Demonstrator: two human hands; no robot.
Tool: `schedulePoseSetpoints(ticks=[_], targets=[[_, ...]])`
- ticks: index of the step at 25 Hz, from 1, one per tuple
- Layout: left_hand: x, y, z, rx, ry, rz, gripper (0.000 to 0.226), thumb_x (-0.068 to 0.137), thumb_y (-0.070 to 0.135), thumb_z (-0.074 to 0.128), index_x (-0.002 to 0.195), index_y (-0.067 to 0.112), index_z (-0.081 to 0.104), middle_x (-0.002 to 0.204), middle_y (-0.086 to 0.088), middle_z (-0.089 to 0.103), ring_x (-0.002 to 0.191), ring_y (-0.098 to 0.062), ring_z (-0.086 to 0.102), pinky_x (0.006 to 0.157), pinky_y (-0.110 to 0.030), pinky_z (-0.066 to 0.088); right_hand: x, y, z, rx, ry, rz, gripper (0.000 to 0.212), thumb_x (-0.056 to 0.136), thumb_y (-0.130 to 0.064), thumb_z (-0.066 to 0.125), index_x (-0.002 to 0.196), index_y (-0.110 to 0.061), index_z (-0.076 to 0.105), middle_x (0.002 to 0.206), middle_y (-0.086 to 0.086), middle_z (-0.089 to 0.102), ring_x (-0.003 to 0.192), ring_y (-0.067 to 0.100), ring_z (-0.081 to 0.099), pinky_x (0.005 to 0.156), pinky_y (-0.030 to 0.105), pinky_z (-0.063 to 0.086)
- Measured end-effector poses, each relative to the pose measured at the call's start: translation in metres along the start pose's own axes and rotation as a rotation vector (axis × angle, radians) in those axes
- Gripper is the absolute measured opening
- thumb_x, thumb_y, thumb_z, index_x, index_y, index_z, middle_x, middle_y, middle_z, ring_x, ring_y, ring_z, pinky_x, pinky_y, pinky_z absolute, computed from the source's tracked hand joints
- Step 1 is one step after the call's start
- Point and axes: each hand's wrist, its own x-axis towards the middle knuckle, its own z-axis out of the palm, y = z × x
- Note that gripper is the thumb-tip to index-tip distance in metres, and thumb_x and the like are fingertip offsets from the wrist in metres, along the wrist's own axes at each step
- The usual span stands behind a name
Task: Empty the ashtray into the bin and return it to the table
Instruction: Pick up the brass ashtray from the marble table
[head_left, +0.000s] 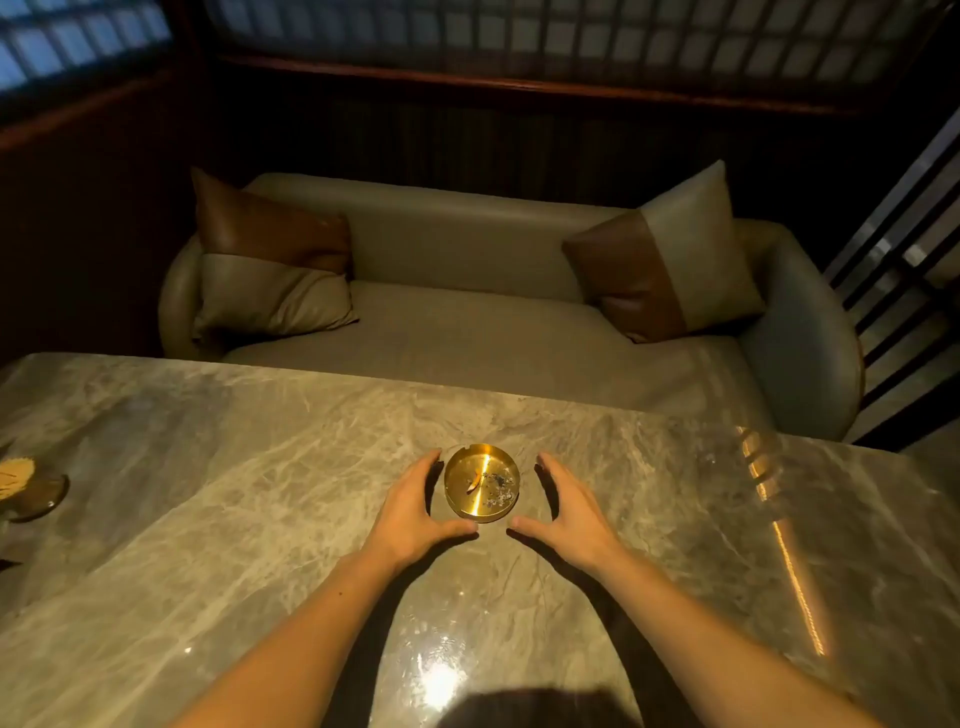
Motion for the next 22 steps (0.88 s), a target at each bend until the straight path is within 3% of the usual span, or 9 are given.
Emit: schedulePoseSetpoints(ticks=[5,7,11,13,16,19,22], targets=[[0.011,-0.012,0.010,-0.063,0.033,0.073,0.105,0.053,0.038,0.093,0.142,0.027,0.039,0.133,0.014,0.049,0.122,-0.002,0.046,0.101,-0.013,0.034,0.016,0.008,0.012,-0.024,-0.039,-0.018,0.107,0.069,-0.052,0.077,0.153,-0.025,0.017,0.159,-0.003,0.026,0.145,0.016,0.023,0.115,0.037,0.026],[0.013,-0.014,0.013,-0.076,0.036,0.075,0.101,0.052,0.041,0.093,0.138,0.034,0.040,0.133,0.016,0.050,0.123,-0.002,0.049,0.106,-0.019,0.039,0.019,0.007,0.015,-0.030,-0.017,-0.034,0.105,0.069,-0.053,0.078,0.152,-0.025,0.020,0.156,-0.002,0.031,0.143,0.015,0.026,0.114,0.036,0.027],[0.017,-0.016,0.019,-0.044,0.022,0.062,0.105,0.053,0.051,0.089,0.144,0.026,0.043,0.138,0.009,0.055,0.127,-0.008,0.050,0.109,-0.032,0.041,0.022,-0.001,0.017,-0.025,-0.041,-0.112,0.088,0.071,-0.044,0.080,0.144,-0.034,0.033,0.140,-0.008,0.045,0.130,0.010,0.037,0.106,0.028,0.031],[0.019,-0.015,0.020,-0.041,0.026,0.062,0.103,0.053,0.051,0.089,0.143,0.026,0.044,0.137,0.009,0.055,0.126,-0.008,0.050,0.109,-0.033,0.042,0.022,-0.003,0.017,-0.002,-0.034,-0.134,0.083,0.070,-0.042,0.081,0.140,-0.041,0.036,0.131,-0.014,0.048,0.120,0.003,0.036,0.101,0.028,0.034],[0.020,-0.014,0.019,-0.051,0.033,0.055,0.103,0.052,0.053,0.089,0.142,0.027,0.046,0.135,0.009,0.056,0.124,-0.008,0.051,0.108,-0.033,0.043,0.023,-0.006,0.014,0.023,-0.031,-0.145,0.083,0.069,-0.040,0.082,0.140,-0.036,0.038,0.128,-0.015,0.047,0.118,0.001,0.035,0.097,0.023,0.030],[0.018,-0.010,0.018,-0.073,0.040,0.051,0.102,0.050,0.050,0.091,0.140,0.027,0.047,0.133,0.008,0.056,0.122,-0.007,0.053,0.106,-0.028,0.044,0.021,-0.009,0.012,0.055,-0.028,-0.127,0.085,0.069,-0.034,0.083,0.141,-0.031,0.039,0.125,-0.020,0.042,0.119,0.001,0.035,0.099,0.022,0.029],[0.017,-0.001,0.014,-0.123,0.034,0.045,0.098,0.050,0.044,0.093,0.136,0.025,0.049,0.130,0.007,0.057,0.119,-0.006,0.055,0.103,-0.025,0.046,0.018,-0.010,0.007,0.140,-0.020,-0.109,0.086,0.065,-0.032,0.086,0.138,-0.031,0.041,0.129,-0.017,0.048,0.122,0.005,0.045,0.106,0.030,0.039]])
